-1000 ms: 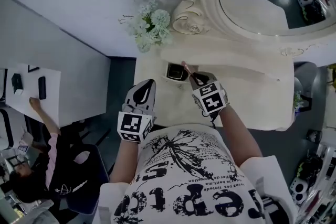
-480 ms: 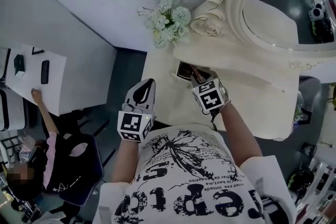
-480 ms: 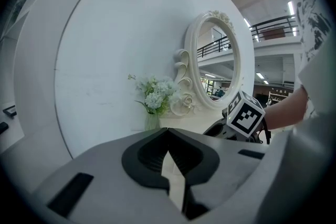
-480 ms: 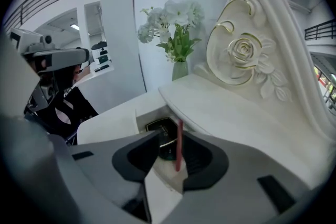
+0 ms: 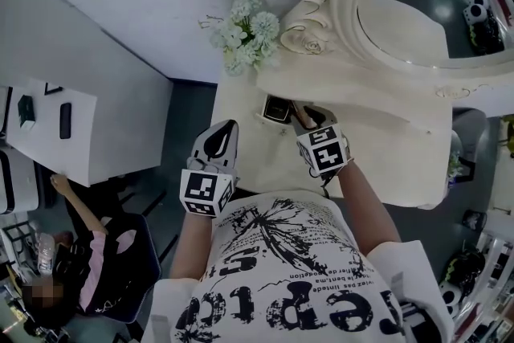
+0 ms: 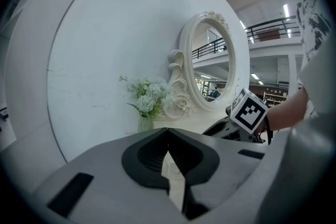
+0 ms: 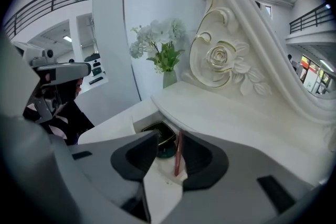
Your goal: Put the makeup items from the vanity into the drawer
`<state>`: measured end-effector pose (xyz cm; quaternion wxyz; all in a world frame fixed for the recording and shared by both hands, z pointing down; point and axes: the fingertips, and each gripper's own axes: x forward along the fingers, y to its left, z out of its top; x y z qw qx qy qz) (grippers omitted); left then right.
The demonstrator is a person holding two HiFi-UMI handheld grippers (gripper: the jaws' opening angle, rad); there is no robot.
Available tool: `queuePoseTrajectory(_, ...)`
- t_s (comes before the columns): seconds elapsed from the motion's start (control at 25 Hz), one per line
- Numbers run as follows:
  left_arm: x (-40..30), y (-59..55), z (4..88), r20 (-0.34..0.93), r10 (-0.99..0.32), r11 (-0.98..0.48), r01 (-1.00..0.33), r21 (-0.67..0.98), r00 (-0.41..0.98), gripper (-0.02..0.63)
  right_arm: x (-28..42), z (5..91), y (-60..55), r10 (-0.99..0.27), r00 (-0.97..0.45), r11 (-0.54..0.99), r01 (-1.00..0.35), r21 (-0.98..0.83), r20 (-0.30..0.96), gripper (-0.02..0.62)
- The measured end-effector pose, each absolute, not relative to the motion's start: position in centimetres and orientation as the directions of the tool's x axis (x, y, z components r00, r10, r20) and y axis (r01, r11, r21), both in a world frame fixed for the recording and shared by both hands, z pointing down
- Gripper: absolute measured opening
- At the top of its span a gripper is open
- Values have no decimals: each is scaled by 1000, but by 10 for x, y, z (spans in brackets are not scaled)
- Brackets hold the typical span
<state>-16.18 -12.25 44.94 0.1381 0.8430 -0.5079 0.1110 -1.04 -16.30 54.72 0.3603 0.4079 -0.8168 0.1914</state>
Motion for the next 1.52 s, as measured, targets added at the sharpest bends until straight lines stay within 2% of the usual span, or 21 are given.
queuePoseTrajectory(0.08,-157,-123,447,321,-821,-460,-880,118,472,20,-5,536,-162,-560,-418,573,-819,-29,715,128)
queuePoseTrajectory(0.2,-147,-129,440,305,-808,-495,-862,111,503,20,6,515,-163,-637,-410,527,-850,-20,653,49)
queuePoseTrajectory(0.32,-137,-133,434,307,-795,-520,-849,97,522,20,15,492,-160,-695,-430,508,-861,-29,576,21)
queuePoseTrajectory(0.56,-118,-144,413,273,-766,-588,-806,68,582,20,33,438,-154,-810,-422,440,-896,-54,407,18)
queuePoseTrajectory(0.8,-99,-148,388,224,-737,-646,-762,42,637,20,52,406,-145,-872,-396,383,-918,-104,288,17)
queuePoseTrajectory(1.52,-88,-150,368,183,-733,-662,-749,28,655,20,58,392,-143,-891,-385,387,-921,-42,239,17)
